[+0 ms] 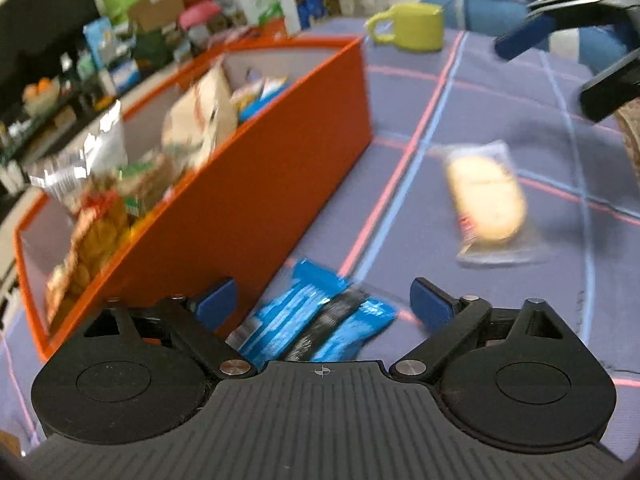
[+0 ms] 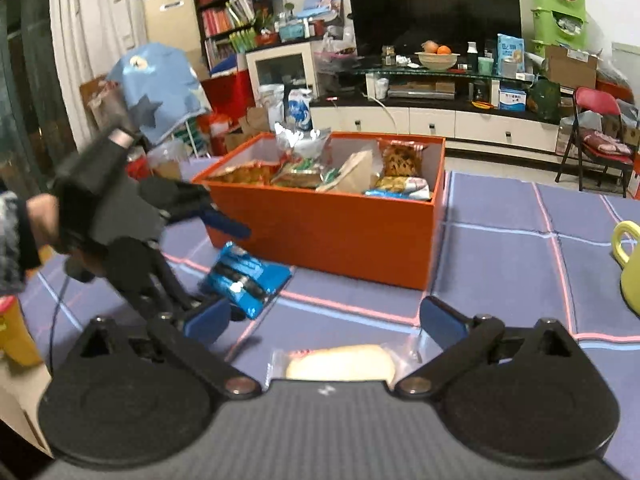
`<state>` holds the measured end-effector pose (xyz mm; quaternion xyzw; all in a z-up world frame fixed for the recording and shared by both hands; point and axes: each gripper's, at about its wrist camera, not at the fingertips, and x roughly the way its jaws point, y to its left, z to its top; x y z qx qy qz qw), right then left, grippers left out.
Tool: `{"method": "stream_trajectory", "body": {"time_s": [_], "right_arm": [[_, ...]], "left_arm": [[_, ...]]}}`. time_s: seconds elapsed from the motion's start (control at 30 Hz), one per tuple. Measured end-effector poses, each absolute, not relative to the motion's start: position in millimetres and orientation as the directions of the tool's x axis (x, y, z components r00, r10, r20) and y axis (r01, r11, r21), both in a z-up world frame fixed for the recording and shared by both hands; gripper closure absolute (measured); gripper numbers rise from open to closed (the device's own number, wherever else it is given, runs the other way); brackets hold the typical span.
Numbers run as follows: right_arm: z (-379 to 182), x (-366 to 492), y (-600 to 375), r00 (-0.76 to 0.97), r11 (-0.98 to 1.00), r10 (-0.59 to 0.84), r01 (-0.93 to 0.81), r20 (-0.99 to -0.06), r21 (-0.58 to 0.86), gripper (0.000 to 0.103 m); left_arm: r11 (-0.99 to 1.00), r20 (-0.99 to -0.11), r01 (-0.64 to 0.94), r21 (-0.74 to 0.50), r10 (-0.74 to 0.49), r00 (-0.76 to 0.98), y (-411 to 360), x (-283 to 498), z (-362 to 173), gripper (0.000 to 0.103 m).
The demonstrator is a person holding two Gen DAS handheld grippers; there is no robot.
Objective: Organize snacks
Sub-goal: 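Release both snacks into the box and move both tools back toward the remaining packets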
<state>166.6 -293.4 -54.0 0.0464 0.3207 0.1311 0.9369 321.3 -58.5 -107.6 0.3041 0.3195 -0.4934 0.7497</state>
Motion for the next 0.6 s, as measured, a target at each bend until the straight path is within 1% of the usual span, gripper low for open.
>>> {"method": "stream_trajectory", "body": {"time_s": [0.1,0.2,0.23,0.3,0.37,0.43,0.47,0.53,0.57,0.6], "right_arm": [[-51.7,166.3,-294.7,0.761,0.959,0.283,-0.216,-0.584,0.182,0.004],[-53.9,167.5,-296.4,0.755,0.962,0.272,-0.199,-0.597,0.186,0.004],[-53.8,168.9,-296.4,0.754,0.963,0.268,-0.193,-0.6,0.188,0.004],[-55.4,167.9,-298.1,0.757,0.969,0.247,-0.178,-0.605,0.173,0.004],[-57.8,166.4,-299.6,0.768,0.982,0.185,-0.131,-0.613,0.132,0.004],[-63.7,166.6,-300.2,0.774,0.997,0.078,-0.043,-0.628,0.071,0.004],[-67.9,167.6,-301.4,0.765,0.998,0.014,0.033,-0.644,0.06,0.004],[-76.3,165.6,-304.9,0.741,0.977,-0.071,0.186,-0.668,0.103,0.003],[-81.9,163.0,-305.3,0.731,0.961,-0.071,0.232,-0.679,0.149,0.003],[-86.9,161.0,-302.7,0.719,0.95,-0.077,0.264,-0.691,0.169,0.004]], "left_arm": [[0.37,-0.831,0.928,0.054,-0.499,0.247,-55.7,327.2,-119.3,0.024],[0.422,-0.816,0.906,-0.046,-0.539,0.21,-42.5,309.1,-120.2,0.024],[0.429,-0.805,0.902,-0.056,-0.554,0.213,-38.0,298.5,-118.6,0.024],[0.46,-0.781,0.888,-0.029,-0.565,0.267,-31.1,273.4,-114.4,0.022],[0.538,-0.768,0.843,0.018,-0.532,0.356,-27.9,256.1,-111.5,0.021],[0.632,-0.759,0.775,0.014,-0.497,0.42,-26.6,248.1,-105.8,0.02],[0.687,-0.749,0.727,-0.003,-0.483,0.453,-24.2,244.3,-100.2,0.02],[0.745,-0.722,0.664,-0.065,-0.494,0.484,-16.9,238.3,-86.1,0.02],[0.763,-0.7,0.64,-0.091,-0.506,0.503,-12.6,232.2,-77.4,0.02],[0.793,-0.681,0.602,-0.095,-0.493,0.541,-10.1,227.3,-66.9,0.02]]}}
